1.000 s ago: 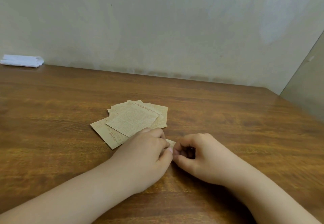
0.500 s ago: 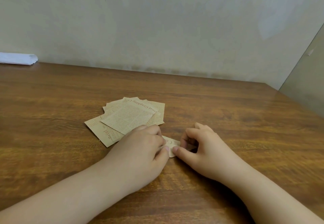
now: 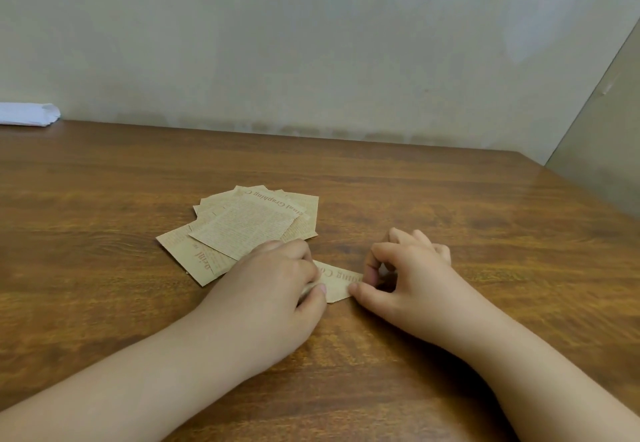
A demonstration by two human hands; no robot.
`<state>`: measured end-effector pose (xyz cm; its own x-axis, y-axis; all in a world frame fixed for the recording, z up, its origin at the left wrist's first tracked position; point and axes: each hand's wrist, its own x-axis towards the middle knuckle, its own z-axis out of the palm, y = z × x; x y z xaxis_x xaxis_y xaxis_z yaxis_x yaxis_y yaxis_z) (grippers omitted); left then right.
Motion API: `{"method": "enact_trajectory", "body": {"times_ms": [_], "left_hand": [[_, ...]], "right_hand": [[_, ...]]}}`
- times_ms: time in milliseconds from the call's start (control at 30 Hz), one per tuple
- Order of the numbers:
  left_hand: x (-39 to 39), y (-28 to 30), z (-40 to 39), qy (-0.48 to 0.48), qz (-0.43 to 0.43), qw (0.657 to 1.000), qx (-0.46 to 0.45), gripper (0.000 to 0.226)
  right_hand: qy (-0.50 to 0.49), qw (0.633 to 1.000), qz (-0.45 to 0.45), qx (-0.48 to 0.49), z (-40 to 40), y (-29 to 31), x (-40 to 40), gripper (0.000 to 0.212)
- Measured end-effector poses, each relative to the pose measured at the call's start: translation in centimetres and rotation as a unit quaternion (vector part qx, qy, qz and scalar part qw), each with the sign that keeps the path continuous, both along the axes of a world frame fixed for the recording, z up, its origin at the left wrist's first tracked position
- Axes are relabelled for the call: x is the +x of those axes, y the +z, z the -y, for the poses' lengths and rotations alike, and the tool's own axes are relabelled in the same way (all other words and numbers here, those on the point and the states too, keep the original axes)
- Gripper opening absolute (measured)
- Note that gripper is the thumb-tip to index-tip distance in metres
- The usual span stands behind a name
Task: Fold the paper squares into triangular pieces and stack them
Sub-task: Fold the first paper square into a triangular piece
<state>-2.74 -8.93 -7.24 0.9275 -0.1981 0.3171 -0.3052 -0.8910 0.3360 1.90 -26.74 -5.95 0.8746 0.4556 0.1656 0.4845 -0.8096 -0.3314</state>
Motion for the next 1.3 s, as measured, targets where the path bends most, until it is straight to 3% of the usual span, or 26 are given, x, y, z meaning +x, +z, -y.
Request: {"method": "enact_trajectory", "body": {"times_ms": [333, 467, 600, 700, 867, 1300], "left_hand": [[0.0, -0.3, -0.3, -0.013, 0.013, 1.000, -0.011, 0.035], [0.2, -0.4, -0.2, -0.015, 0.020, 1.000, 0.003, 0.046], [0.4, -0.3, -0.2, -0.003, 0.000, 1.000, 0.000, 0.045], [0.6, -0.2, 0.0, 0.005, -0.001, 1.000, -0.007, 0.047], [0.8, -0.3, 0.3, 0.031, 0.003, 0.999, 0.022, 0.028], [-0.3, -0.5, 0.0, 0.056, -0.031, 0.998, 0.012, 0.038]], "right_hand": [[-0.043, 0.993, -0.108, 0.017, 1.9, 0.8, 1.2, 0.019], [-0.075, 0.988, -0.130, 0.039, 2.0, 0.8, 1.5, 0.020], [-0.085, 0.989, -0.097, 0.068, 1.9, 0.8, 1.4, 0.017], [-0.018, 0.992, -0.047, 0.112, 0.7, 0.7, 0.4, 0.016], [0.060, 0.996, -0.024, 0.056, -1.1, -0.3, -0.4, 0.018], [0.064, 0.997, -0.024, 0.028, -1.2, -0.8, -0.1, 0.020]]}}
